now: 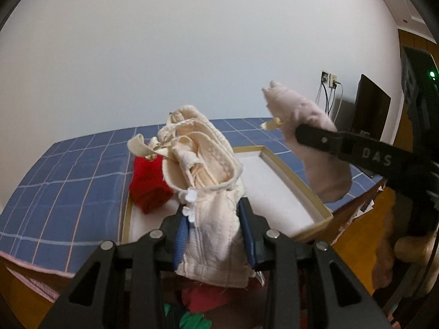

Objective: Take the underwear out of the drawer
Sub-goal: 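Lift both held garments out of the drawer toward the tray, then lower both garments into the tray and open both tools, then move both tools back down into the open drawer, then grasp grey sock with the right tool while the left tool grasps beige sock, then lift both socks out of the drawer and carry them over the tray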

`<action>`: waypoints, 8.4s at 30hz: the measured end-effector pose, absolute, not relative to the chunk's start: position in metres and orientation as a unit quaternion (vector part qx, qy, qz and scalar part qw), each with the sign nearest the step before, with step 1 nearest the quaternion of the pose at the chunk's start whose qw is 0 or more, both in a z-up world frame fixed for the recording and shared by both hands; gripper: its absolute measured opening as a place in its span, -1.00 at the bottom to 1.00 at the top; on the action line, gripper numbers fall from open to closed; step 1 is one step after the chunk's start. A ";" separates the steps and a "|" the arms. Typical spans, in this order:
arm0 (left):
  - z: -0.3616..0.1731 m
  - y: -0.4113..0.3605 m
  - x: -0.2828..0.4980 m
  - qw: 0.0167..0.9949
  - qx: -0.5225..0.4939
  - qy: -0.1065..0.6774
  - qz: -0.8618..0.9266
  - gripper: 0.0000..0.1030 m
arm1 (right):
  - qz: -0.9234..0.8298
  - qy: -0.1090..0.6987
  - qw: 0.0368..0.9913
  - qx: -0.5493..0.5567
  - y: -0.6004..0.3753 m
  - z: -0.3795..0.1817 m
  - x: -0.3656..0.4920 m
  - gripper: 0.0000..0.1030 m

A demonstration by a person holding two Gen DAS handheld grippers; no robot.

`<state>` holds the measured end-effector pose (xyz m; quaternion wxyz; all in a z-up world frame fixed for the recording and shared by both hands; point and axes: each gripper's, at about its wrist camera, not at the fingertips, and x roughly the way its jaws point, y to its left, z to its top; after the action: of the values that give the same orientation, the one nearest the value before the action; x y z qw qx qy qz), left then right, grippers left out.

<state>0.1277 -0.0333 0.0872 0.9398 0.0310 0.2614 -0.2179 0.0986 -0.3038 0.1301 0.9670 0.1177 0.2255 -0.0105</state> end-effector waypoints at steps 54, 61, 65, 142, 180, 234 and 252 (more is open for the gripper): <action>0.039 -0.137 0.290 0.895 0.085 0.392 -0.196 0.52 | 0.009 0.385 0.880 0.279 -0.359 0.040 0.242 -0.06; 0.059 -0.130 0.270 0.912 0.092 0.362 -0.171 0.99 | 0.023 0.323 0.905 0.276 -0.361 0.065 0.217 0.19; 0.072 -0.128 0.251 0.924 0.110 0.330 -0.156 0.99 | 0.032 0.291 0.911 0.290 -0.366 0.077 0.197 0.19; -0.037 0.007 0.044 0.913 0.095 0.387 -0.094 0.99 | 0.053 0.375 0.908 0.180 -0.299 -0.009 -0.058 0.19; -0.063 0.043 0.050 0.863 0.102 0.472 -0.149 0.99 | 0.203 0.657 0.712 0.139 -0.203 -0.127 0.020 -0.56; -0.027 0.028 0.049 0.885 0.015 0.408 -0.223 -0.32 | 0.075 0.280 0.946 0.146 -0.274 0.023 -0.083 -0.68; 0.070 0.020 0.023 0.934 -0.004 0.233 -0.271 -0.32 | 0.053 0.216 0.967 0.121 -0.289 0.068 -0.090 -0.68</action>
<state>0.0229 0.0198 0.0698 0.9338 -0.0040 0.2333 -0.2712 -0.0897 -0.2892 0.0679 0.9674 0.1212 0.2160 0.0534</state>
